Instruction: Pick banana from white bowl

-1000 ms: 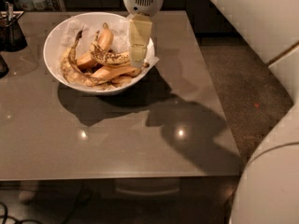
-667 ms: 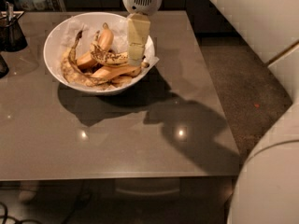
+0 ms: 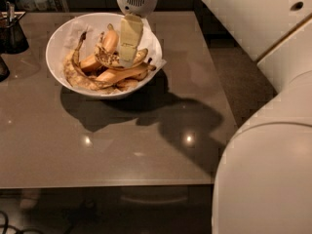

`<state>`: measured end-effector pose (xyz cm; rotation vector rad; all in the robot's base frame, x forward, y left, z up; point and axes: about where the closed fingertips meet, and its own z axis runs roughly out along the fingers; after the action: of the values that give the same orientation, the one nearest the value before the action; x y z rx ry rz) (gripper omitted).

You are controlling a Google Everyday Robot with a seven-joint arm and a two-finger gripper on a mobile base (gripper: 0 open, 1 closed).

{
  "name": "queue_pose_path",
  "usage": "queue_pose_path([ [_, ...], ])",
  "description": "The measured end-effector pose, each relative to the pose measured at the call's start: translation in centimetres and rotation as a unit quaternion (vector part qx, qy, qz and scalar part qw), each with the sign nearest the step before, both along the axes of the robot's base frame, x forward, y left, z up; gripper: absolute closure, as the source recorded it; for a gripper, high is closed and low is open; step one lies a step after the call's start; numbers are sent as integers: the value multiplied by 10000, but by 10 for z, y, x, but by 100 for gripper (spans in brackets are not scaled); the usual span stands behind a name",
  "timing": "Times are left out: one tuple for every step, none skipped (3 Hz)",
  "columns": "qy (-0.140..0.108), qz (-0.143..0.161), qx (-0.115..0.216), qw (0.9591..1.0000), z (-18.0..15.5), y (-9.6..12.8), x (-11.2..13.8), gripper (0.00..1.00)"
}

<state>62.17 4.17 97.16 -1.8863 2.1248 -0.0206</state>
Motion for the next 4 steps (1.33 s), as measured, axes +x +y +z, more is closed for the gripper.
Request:
queue_pose_path([
  [163, -155, 142, 9996, -7, 11, 2, 0],
  [313, -291, 241, 9988, -14, 19, 3, 0],
  [418, -324, 265, 9982, -20, 29, 2, 1],
  [497, -367, 298, 9976, -27, 34, 2, 10],
])
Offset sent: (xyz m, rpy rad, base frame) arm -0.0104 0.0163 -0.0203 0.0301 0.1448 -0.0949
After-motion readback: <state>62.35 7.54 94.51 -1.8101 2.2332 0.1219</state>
